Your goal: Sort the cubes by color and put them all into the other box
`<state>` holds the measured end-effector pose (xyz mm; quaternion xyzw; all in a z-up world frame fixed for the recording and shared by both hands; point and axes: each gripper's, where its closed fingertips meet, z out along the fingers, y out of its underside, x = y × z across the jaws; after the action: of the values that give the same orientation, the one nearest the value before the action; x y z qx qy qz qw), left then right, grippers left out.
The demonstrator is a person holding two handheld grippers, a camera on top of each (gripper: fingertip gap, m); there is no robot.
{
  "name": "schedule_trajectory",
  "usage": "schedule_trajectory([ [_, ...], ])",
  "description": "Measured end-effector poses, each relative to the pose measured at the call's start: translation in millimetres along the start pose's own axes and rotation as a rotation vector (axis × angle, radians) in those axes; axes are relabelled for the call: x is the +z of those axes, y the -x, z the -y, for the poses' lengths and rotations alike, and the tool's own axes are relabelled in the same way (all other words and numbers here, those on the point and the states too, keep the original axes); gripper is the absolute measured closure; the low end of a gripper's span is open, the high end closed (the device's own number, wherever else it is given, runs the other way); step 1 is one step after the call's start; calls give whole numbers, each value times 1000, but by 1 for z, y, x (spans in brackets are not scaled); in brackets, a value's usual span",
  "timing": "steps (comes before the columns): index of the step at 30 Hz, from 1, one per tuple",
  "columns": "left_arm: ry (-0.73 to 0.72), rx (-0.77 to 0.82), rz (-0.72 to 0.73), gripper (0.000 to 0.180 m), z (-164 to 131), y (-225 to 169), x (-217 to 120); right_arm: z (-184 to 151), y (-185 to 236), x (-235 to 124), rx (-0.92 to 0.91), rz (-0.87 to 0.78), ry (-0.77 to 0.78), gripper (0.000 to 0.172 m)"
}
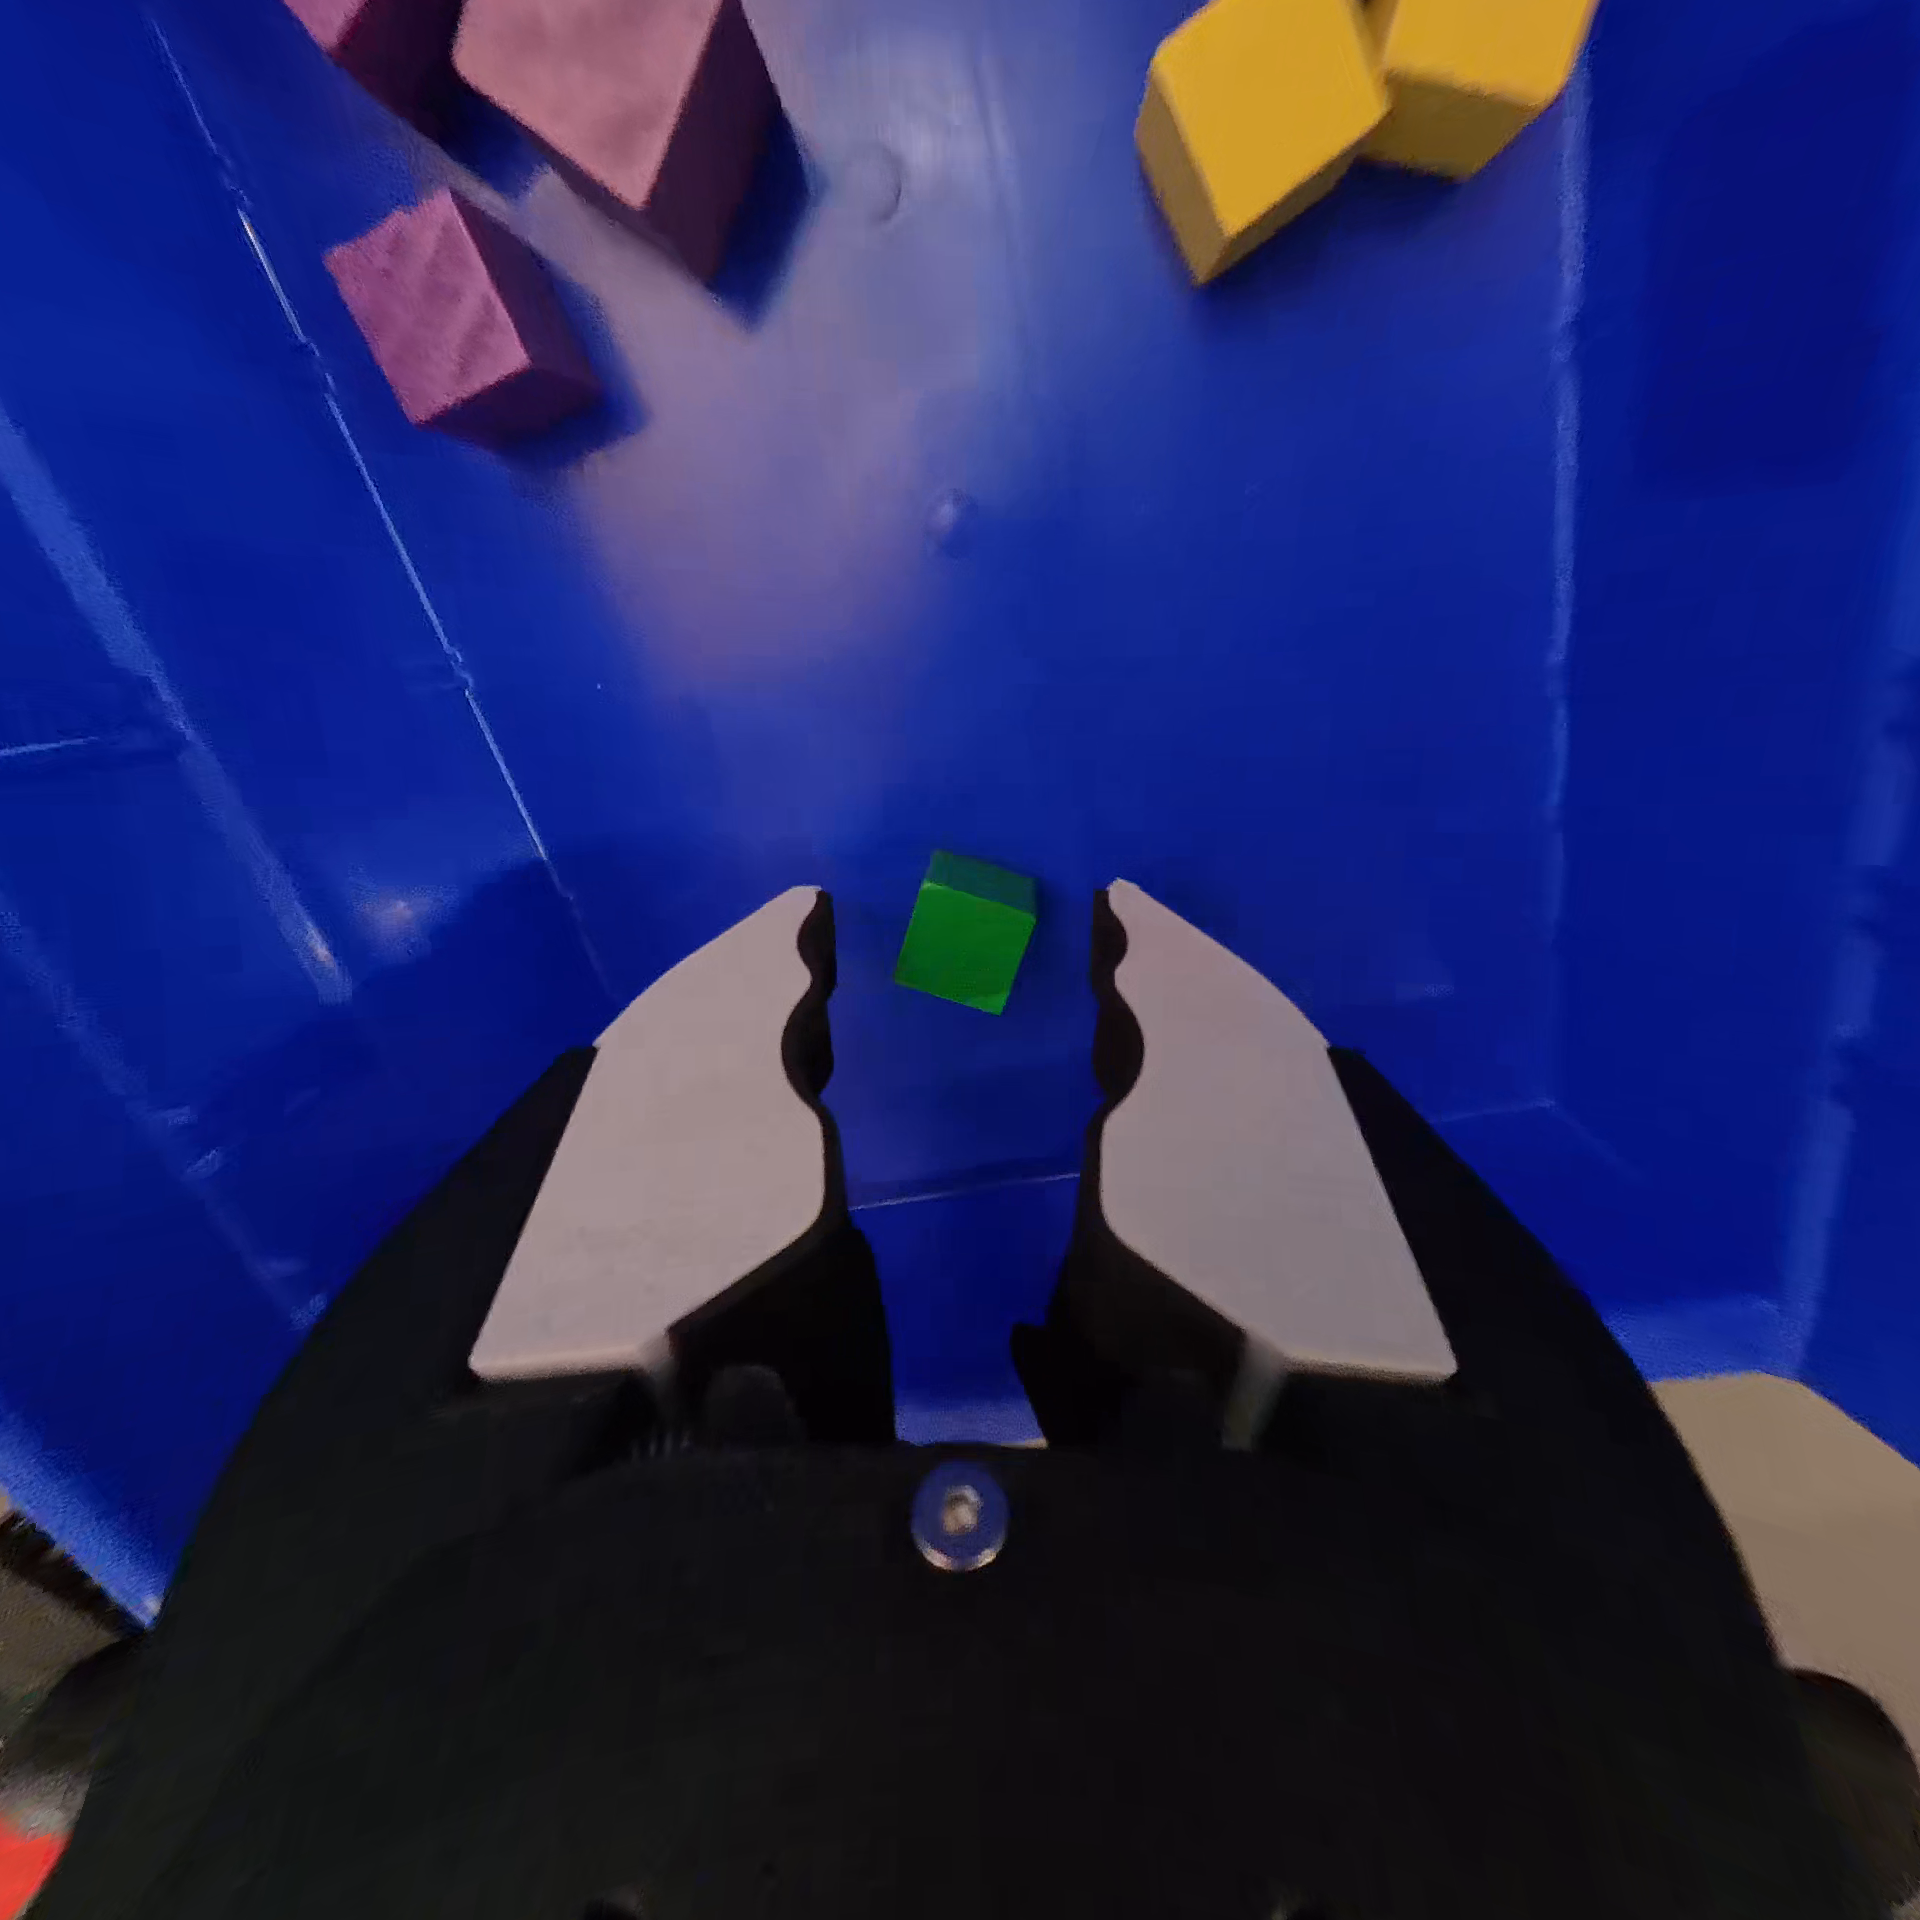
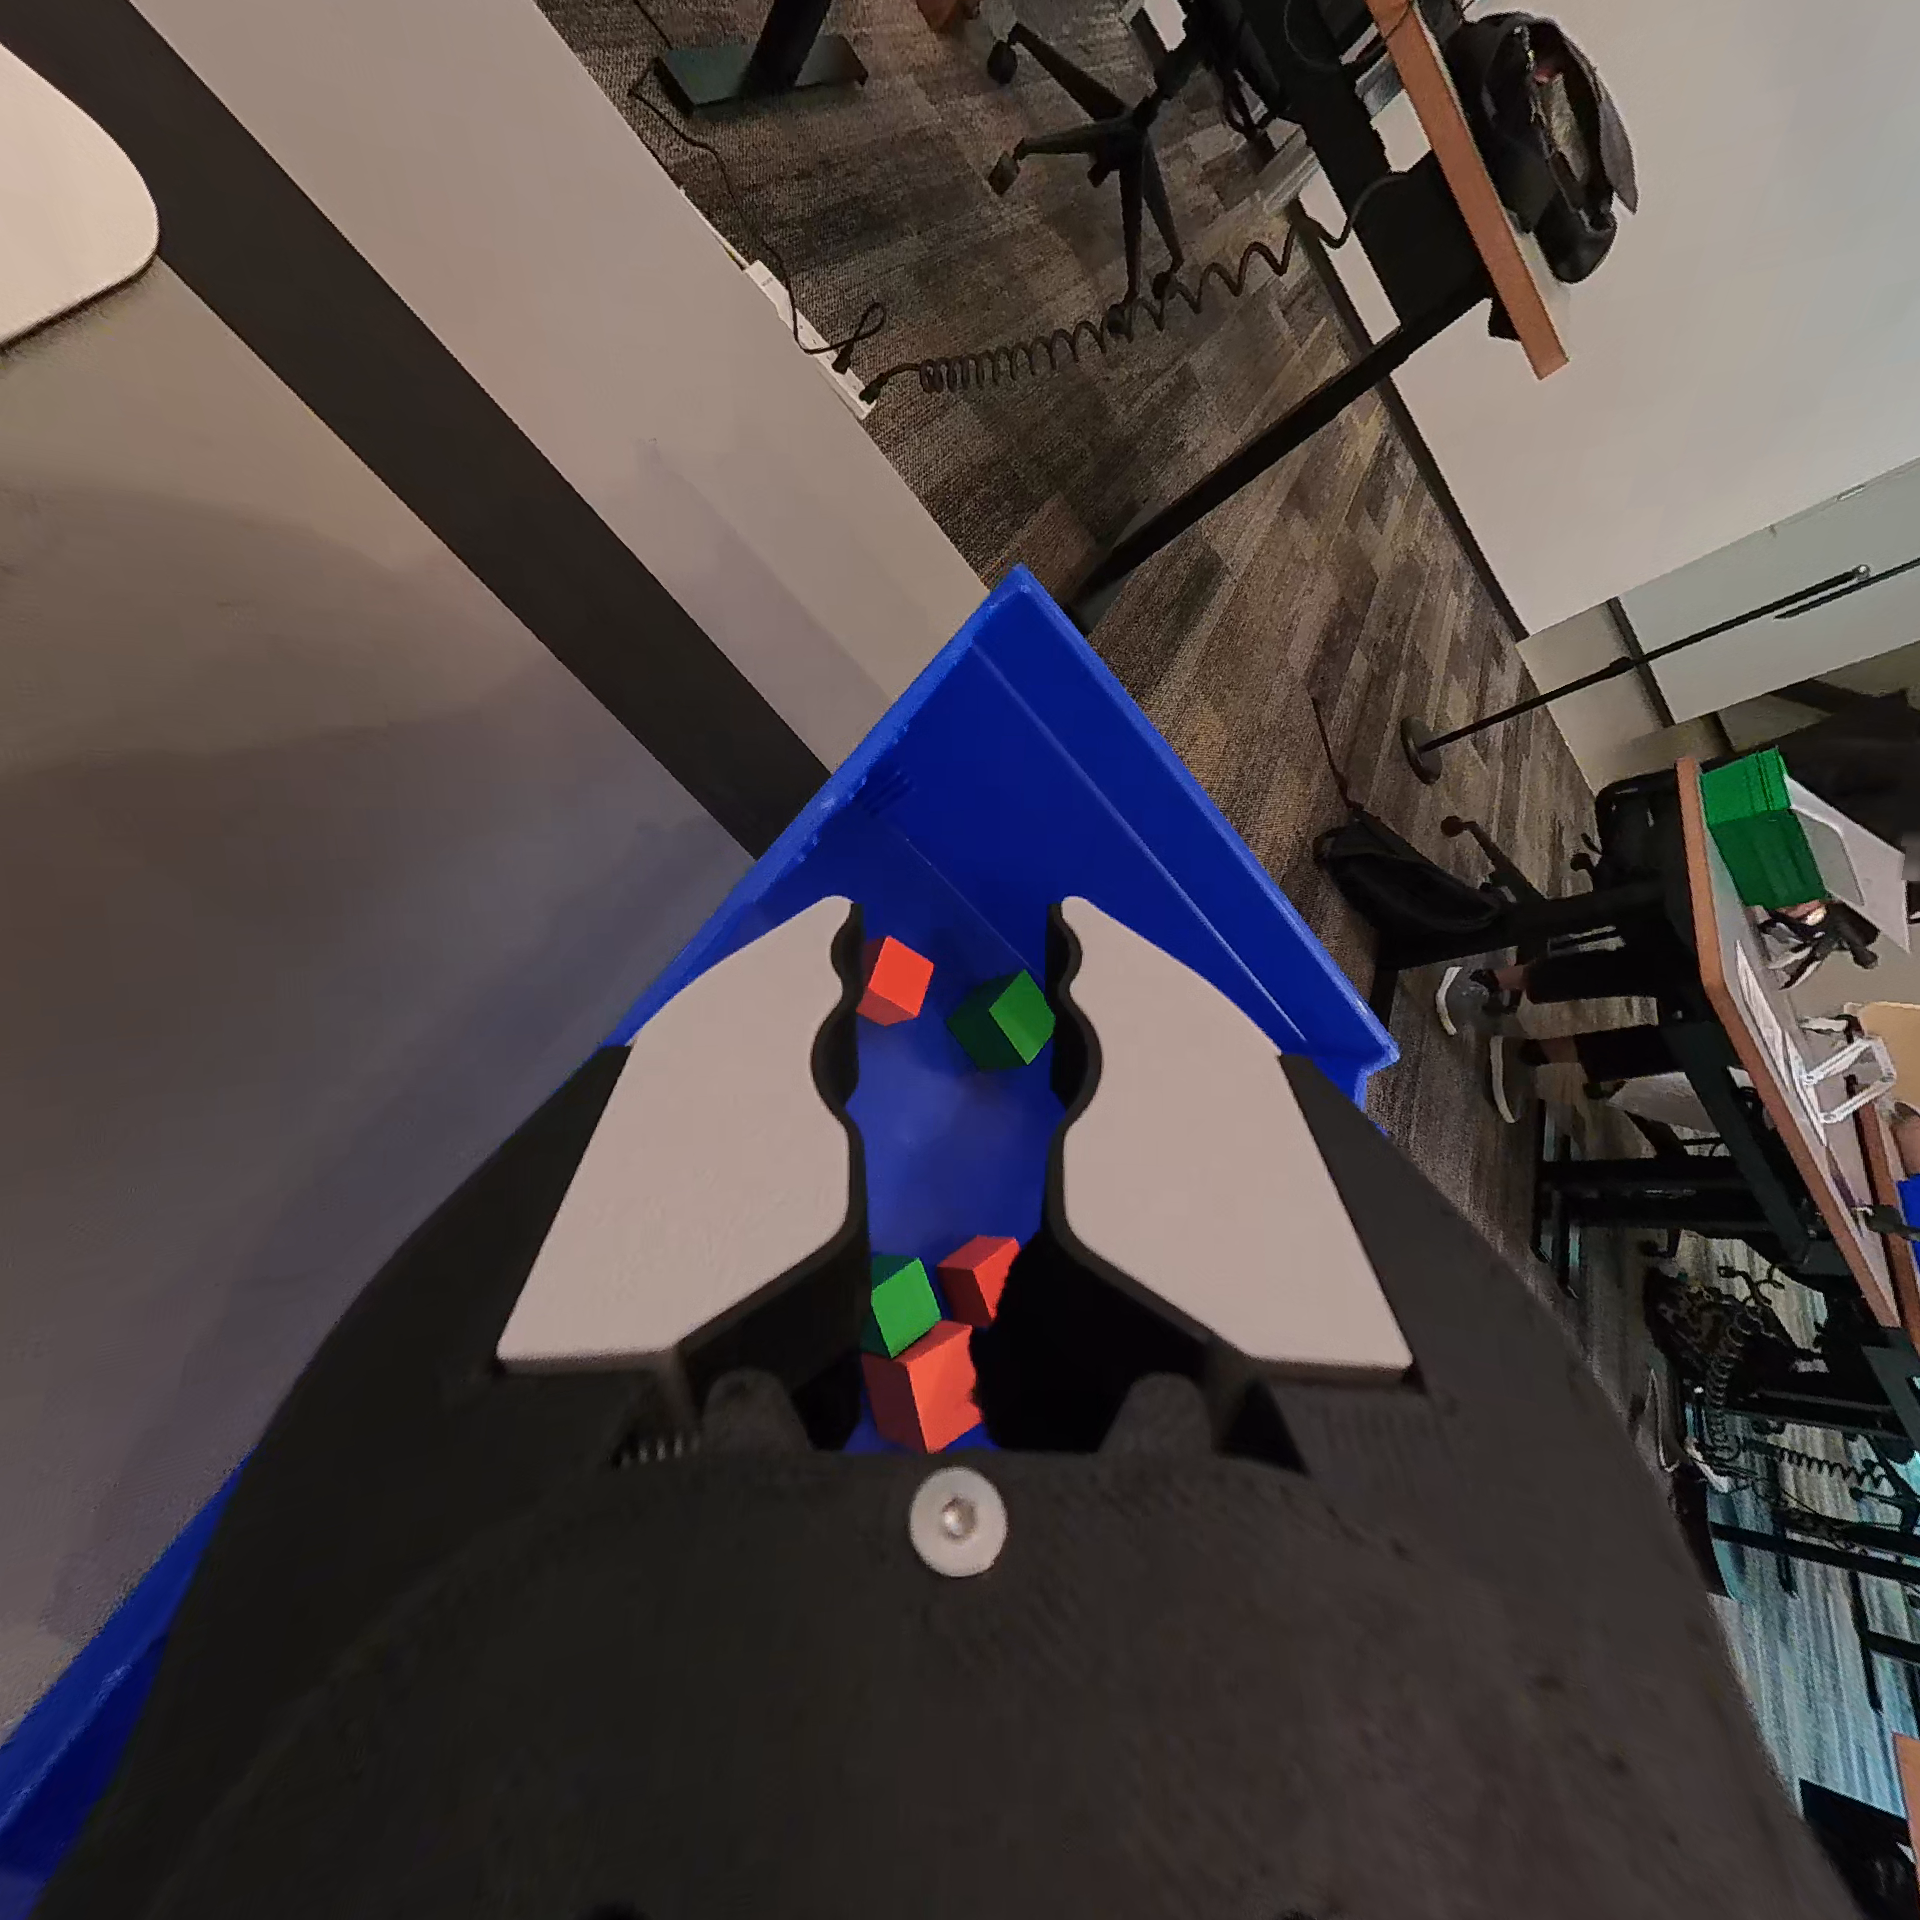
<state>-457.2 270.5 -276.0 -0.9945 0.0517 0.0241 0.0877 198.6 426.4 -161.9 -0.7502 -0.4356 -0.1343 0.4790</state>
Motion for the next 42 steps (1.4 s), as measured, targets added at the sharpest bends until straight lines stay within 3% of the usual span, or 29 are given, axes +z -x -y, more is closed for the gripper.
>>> schedule_trajectory([
  [5,27,19,-47,157,-3,-4,11,1,2,1,-9,3,3,138],
  [12,-16,66,-41,157,2,-4,2,10,-1,-5,-20,-18,-27,140],
  [16,-154,85,-73,157,18,-11,-28,30,-6,-18,-37,-59,-93,140],
  [20,-360,130,-128,158,37,-35,-86,73,-9,-50,-89,-120,-254,138],
  [25,-716,299,-401,158,52,-118,-192,155,16,-123,-204,-176,-616,140],
  [30,-893,528,-751,158,39,-231,-258,223,107,-179,-312,-64,-918,133],
  [36,-813,659,-1146,158,17,-350,-261,247,192,-194,-431,-9,-1044,124],
  [42,-756,673,-1338,158,3,-398,-259,249,207,-194,-431,4,-1059,129],
])
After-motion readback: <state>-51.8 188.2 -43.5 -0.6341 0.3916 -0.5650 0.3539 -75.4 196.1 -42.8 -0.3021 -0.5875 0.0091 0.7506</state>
